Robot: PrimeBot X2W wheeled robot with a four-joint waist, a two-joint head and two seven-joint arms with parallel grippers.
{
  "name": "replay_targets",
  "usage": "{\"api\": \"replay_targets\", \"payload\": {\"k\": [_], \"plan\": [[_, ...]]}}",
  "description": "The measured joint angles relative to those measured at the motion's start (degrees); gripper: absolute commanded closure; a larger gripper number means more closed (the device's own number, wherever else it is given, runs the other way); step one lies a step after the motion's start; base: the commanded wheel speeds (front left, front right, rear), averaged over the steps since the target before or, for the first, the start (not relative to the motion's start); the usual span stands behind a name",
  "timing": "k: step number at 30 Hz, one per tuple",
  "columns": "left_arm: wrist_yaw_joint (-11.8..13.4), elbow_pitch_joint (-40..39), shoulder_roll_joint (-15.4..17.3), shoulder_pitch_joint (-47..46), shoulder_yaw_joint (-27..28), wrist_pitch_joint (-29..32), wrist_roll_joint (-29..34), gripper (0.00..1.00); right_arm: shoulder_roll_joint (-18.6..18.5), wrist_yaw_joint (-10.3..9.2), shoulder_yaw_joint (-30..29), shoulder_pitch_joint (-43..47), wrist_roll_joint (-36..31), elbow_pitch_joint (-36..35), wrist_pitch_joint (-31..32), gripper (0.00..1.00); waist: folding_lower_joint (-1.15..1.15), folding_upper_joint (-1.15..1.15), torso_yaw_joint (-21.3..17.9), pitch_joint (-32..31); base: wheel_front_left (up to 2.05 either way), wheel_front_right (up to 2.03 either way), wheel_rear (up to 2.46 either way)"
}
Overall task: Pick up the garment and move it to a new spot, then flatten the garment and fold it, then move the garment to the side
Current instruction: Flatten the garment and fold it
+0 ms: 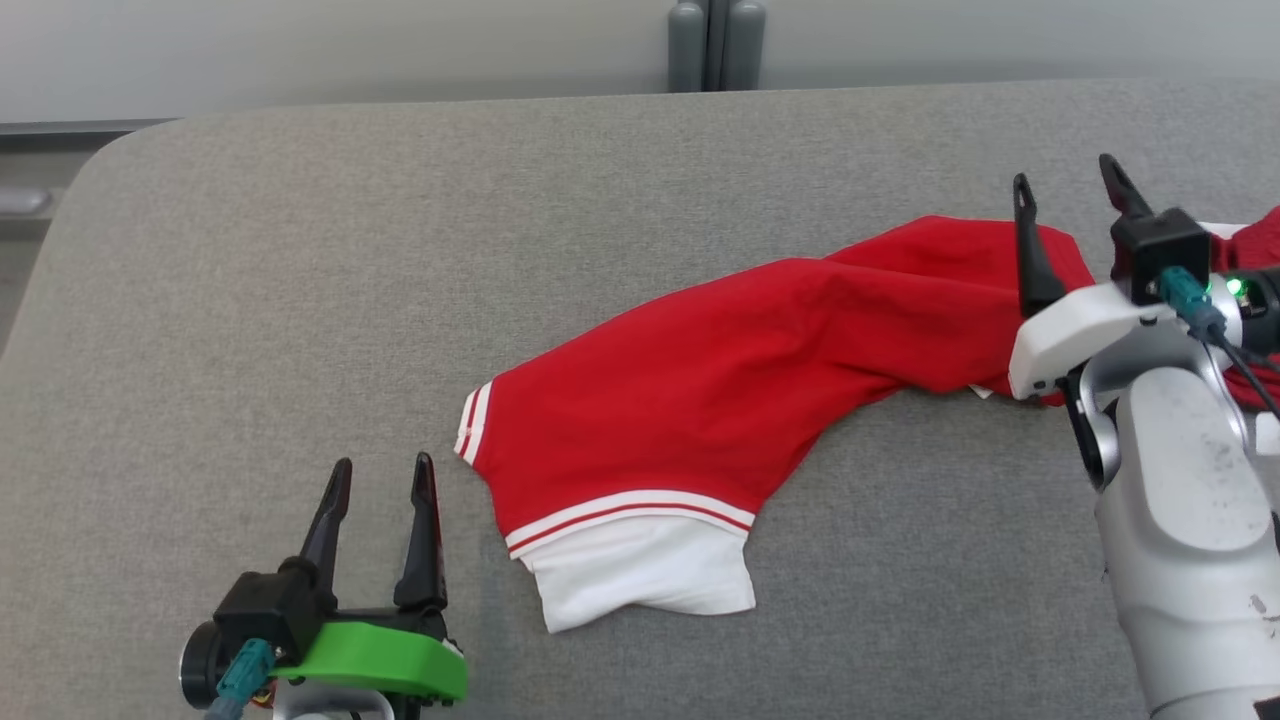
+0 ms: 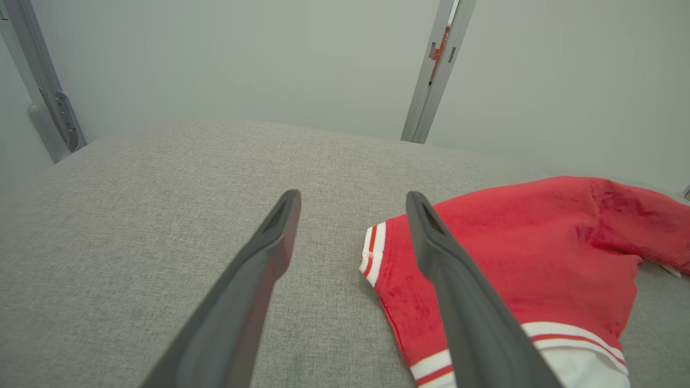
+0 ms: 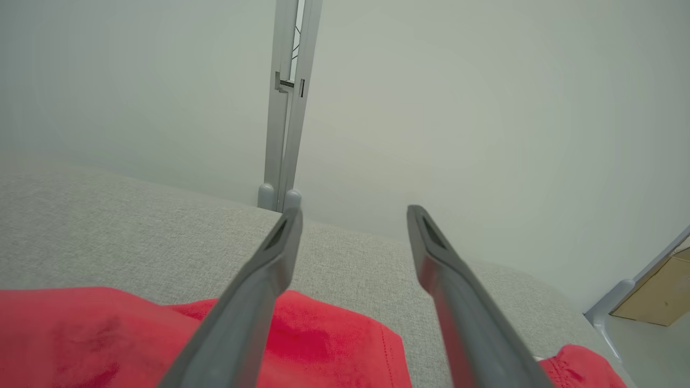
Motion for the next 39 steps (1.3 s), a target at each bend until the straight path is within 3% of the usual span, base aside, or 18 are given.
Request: {"api": "replay_targets", "payload": {"k": [7, 15, 28, 31, 32, 39], "plan": [[-1.1, 7.79, 0.25, -0.16, -1.57, 1.64, -0.15, 0.0, 2.14, 0.0, 2.02, 10.04, 3.35, -9.16, -1.74, 0.0, 0.0, 0.0, -2.87, -0.78, 0.0, 0.0, 0.0], [-2.44, 15.63, 1.05, -4.37, -1.35, 8.75, -3.96, 0.0, 4.03, 0.0, 2.37, 19.14, 5.19, -20.82, -2.01, 0.0, 0.0, 0.0, -5.87, -1.37, 0.0, 0.0, 0.0], [-0.87, 25.47, 1.57, -11.89, 0.12, 11.54, -5.9, 0.0, 4.6, 0.0, 4.13, 23.29, 6.28, -27.5, -0.23, 0.0, 0.0, 0.0, -10.21, -0.35, 0.0, 0.0, 0.0], [-1.11, 26.69, 1.57, -12.53, -0.03, 11.34, -6.24, 0.92, 4.64, 0.0, 4.2, 23.89, 6.65, -27.93, -0.22, 0.0, 0.0, 0.0, -10.78, -0.1, 0.0, 0.0, 0.0], [-1.4, 26.82, 1.58, -12.73, -0.14, 10.79, -6.24, 1.0, 4.64, 0.0, 4.16, 23.97, 6.73, -27.99, -0.22, 0.0, 0.0, 0.0, -10.94, -0.03, 0.0, 0.0, 0.0], [-1.85, 23.47, 1.92, -13.52, -0.82, 3.46, -4.97, 1.0, 4.64, 0.0, 3.23, 24.42, 7.08, -28.76, -0.24, 0.0, 0.0, 0.0, -10.78, -0.06, 0.0, 0.0, 0.0]]}}
